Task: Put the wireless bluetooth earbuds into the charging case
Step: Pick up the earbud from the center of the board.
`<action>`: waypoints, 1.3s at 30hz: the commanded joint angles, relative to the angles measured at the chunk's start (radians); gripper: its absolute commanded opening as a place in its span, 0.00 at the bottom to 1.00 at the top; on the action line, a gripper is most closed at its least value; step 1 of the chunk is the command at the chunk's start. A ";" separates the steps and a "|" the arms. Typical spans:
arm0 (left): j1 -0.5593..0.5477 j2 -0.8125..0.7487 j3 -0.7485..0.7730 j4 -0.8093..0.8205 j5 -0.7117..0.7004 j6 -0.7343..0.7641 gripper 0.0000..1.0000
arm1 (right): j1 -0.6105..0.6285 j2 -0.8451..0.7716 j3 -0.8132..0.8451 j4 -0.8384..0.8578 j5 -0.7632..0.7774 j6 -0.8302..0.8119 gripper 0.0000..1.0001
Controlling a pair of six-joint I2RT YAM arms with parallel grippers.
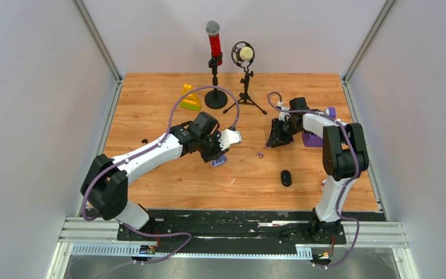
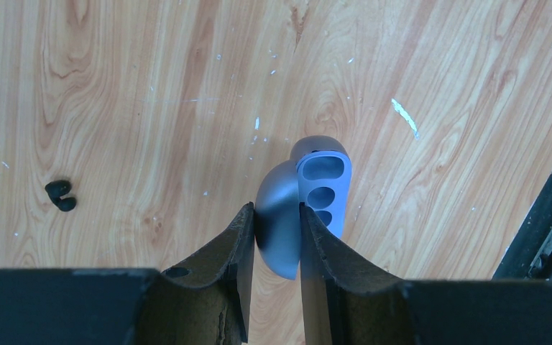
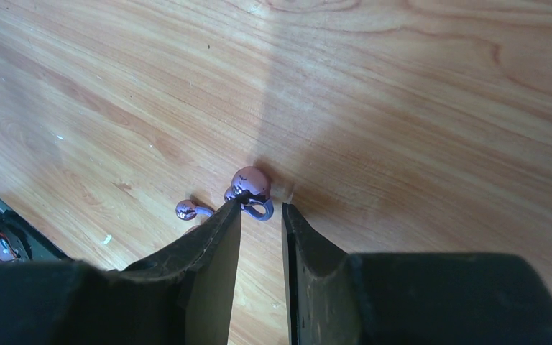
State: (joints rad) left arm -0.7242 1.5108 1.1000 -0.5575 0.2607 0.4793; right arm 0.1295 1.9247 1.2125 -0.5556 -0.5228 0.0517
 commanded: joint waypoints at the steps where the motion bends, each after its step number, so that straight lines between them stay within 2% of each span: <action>1: 0.002 -0.018 -0.001 0.028 0.013 0.019 0.00 | 0.003 0.053 -0.006 0.037 0.038 -0.006 0.30; 12: 0.002 -0.016 0.000 0.027 0.016 0.018 0.00 | -0.007 0.055 -0.002 0.042 0.002 -0.003 0.30; 20: 0.002 -0.018 0.002 0.026 0.019 0.018 0.00 | -0.049 -0.037 -0.030 0.039 -0.035 0.009 0.35; 30: 0.002 -0.014 0.005 0.021 0.019 0.016 0.00 | -0.119 -0.016 -0.111 0.083 -0.109 0.056 0.24; 39: 0.002 -0.009 0.005 0.021 0.016 0.019 0.00 | -0.119 0.035 -0.102 0.112 -0.117 0.085 0.20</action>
State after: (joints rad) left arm -0.7242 1.5108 1.1000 -0.5579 0.2634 0.4797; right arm 0.0078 1.9125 1.1194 -0.4805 -0.6685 0.1276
